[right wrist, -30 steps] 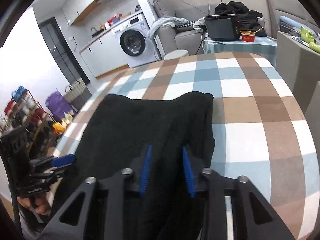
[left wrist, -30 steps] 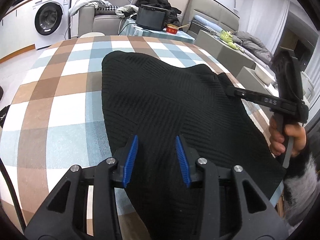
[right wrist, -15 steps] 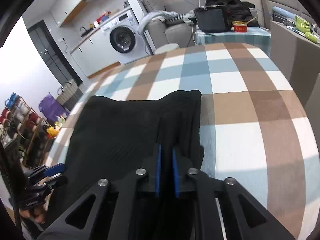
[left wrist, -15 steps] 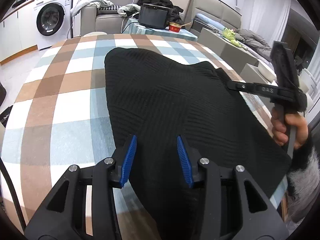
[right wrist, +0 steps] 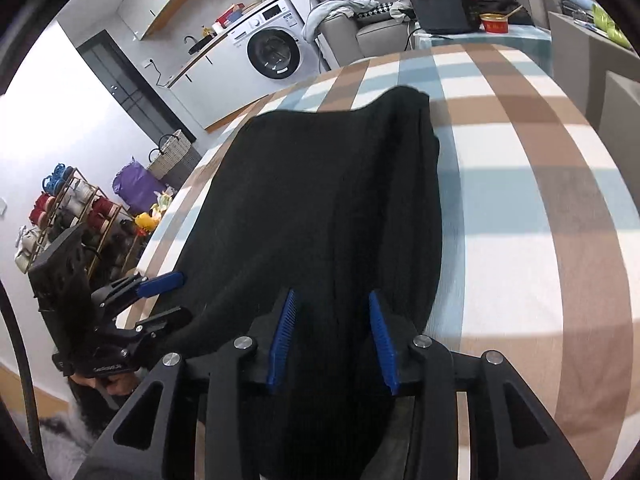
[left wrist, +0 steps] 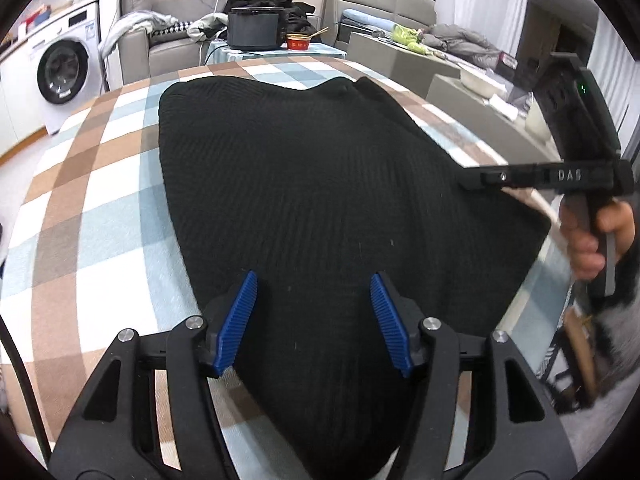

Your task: Fold small clothes

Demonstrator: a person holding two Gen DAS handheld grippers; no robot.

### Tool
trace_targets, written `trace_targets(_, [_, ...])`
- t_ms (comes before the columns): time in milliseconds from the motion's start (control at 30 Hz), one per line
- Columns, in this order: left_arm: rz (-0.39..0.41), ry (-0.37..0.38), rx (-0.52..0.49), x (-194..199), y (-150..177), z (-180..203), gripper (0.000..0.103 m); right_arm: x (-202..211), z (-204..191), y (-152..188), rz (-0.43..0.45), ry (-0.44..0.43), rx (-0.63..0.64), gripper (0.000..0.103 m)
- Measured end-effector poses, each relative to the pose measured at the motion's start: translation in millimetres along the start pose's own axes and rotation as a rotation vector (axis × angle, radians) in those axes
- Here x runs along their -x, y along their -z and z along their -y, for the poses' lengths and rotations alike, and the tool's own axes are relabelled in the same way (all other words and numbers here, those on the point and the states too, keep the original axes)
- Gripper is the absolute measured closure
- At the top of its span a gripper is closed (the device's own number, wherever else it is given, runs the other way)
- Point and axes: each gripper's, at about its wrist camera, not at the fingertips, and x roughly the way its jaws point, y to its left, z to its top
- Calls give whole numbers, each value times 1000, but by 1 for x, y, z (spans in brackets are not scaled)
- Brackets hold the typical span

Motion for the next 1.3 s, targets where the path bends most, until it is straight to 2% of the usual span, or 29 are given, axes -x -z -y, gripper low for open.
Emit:
trace_targets(33, [-3,-3,-5,1,3,1,46,1,-2,3,7,1,13,70])
trace_targets(67, [-6,-3,-1,1,5,0,46,2,-4,5,12,3,24,88])
trace_targets(100, [-8,4,8,1,6,-2,46,3,-7,6,13,-10,32,94])
trace_targets(167, [-3,13,21,2,8,-5,46,11,-16,5,58,-17,65,95])
trace_targets(233, [0,14,28,4,9,-8,46,21,-23,8,75,14,87,95])
trace_targets(367, [2,-2,25,8,10,-6,46,6,-17,22,-24,90,81,95])
trace_targets(467, [11,5,19,18,11,-3,46,15,-19,22,1,76,66,87])
trace_targets(567, [19,47,13,28,19,4,39,27,-21,25,18,57,73,81])
trace_targets(700, [-4,18,-36,27,36,13,38,17,-15,37,-16,73,77,81])
trace_targets(833, [-5,4,-55,36,42,14,38,30,-17,44,-11,97,130,81])
trace_targets(900, [-10,-6,-59,41,44,13,38,38,-14,48,-12,104,130,70])
trace_targets(967, [-13,-16,-38,46,44,8,37,42,-9,51,-8,126,114,52])
trace_targets(1067, [-10,-14,11,55,47,-5,35,50,-1,53,11,130,81,51])
trace_targets(1167, [-22,22,85,57,51,-19,35,58,5,54,30,84,36,51])
trace_targets(1300, [-31,70,91,56,51,-19,35,55,8,58,18,3,-10,51])
